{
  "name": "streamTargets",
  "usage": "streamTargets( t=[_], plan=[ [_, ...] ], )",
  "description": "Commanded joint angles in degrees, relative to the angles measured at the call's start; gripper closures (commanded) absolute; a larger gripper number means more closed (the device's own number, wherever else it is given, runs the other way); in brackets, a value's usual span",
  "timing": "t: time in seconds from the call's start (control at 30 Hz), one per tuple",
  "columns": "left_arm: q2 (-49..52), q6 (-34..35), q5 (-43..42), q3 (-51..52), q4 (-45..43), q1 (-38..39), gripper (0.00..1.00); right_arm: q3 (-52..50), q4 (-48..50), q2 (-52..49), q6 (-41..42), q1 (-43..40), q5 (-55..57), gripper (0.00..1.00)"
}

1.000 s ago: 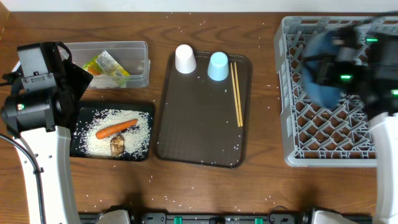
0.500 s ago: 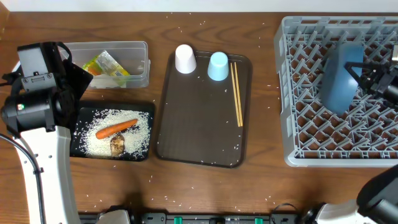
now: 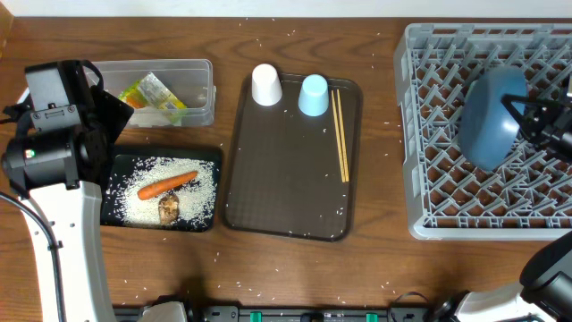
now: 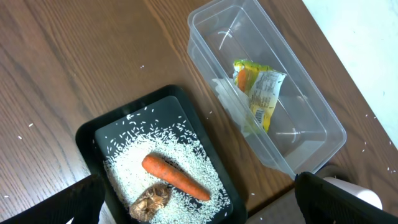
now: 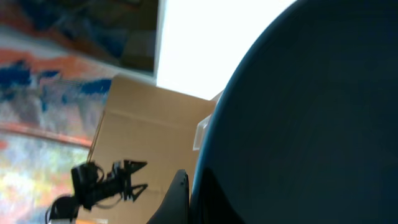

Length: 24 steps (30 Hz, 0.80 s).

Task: Sort waste into correct bins and load items into the dishwasher rack
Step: 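Carry the blue plate right and lower it upright into the rack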

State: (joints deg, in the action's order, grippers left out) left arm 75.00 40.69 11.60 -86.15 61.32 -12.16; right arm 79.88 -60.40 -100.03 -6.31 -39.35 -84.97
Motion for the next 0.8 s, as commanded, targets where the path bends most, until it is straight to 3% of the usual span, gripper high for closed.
streamTargets(
  t=[0.0, 0.17, 0.37, 0.47, 0.57, 0.77],
  plan=[
    [-0.1, 0.1, 0.9, -0.4, 0.2, 0.0, 0.02, 0.6, -1.8, 0.6, 0.9, -3.0, 11.2, 0.99],
    [-0.1, 0.1, 0.9, -0.4, 0.1, 0.0, 0.02, 0.6, -2.2, 2.3, 6.6, -6.1, 23.7, 0.98],
    [-0.1, 0.1, 0.9, -0.4, 0.2, 0.0, 0.02, 0.6, -3.4, 4.0, 8.6, -6.8, 29.0, 0.79],
    [-0.1, 0.1, 0.9, -0.4, 0.2, 0.0, 0.02, 0.6, -3.3, 6.2, 11.5, -6.8, 32.4, 0.54],
    [-0.1, 0.1, 0.9, -0.4, 0.2, 0.0, 0.02, 0.6, -2.3, 9.6, 13.1, -6.8, 35.6, 0.03],
    [-0.1, 0.1, 0.9, -0.4, 0.2, 0.0, 0.02, 0.6, -1.1, 19.3, 17.9, -6.8, 44.4, 0.01]
  ],
)
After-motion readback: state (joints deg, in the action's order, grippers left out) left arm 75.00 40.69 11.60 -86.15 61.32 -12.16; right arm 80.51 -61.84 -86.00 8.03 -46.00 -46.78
